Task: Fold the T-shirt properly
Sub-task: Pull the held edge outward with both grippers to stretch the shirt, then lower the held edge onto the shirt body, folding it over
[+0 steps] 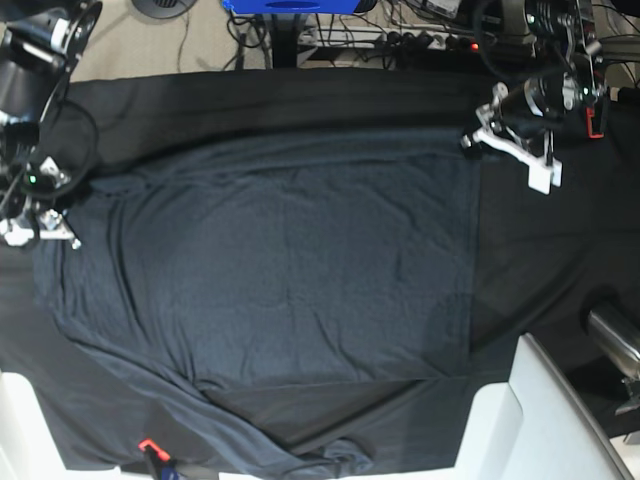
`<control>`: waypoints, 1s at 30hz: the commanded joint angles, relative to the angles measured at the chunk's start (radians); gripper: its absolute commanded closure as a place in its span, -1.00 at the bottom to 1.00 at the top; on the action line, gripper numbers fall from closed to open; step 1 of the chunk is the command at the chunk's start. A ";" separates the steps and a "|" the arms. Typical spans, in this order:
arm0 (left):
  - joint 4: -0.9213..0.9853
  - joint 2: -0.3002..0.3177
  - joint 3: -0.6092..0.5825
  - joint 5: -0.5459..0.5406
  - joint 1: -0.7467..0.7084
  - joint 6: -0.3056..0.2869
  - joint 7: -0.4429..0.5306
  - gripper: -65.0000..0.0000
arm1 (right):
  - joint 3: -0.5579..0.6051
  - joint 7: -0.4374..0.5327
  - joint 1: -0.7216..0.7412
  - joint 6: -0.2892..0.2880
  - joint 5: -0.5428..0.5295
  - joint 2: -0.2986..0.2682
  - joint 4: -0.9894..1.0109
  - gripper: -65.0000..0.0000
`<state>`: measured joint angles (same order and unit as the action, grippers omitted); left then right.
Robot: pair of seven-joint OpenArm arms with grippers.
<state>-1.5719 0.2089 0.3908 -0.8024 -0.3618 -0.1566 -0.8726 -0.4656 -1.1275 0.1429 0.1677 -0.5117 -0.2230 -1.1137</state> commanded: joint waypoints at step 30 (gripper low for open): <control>0.118 0.013 0.004 -0.007 0.148 -0.001 -0.052 1.00 | 0.327 0.085 0.197 0.020 0.078 -0.065 0.189 0.98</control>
<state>-1.4376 0.2077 0.3912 -0.7944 -0.2211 -0.1558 -0.9318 -0.1349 -1.0477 0.3164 0.1867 -0.4370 -0.2707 -0.9104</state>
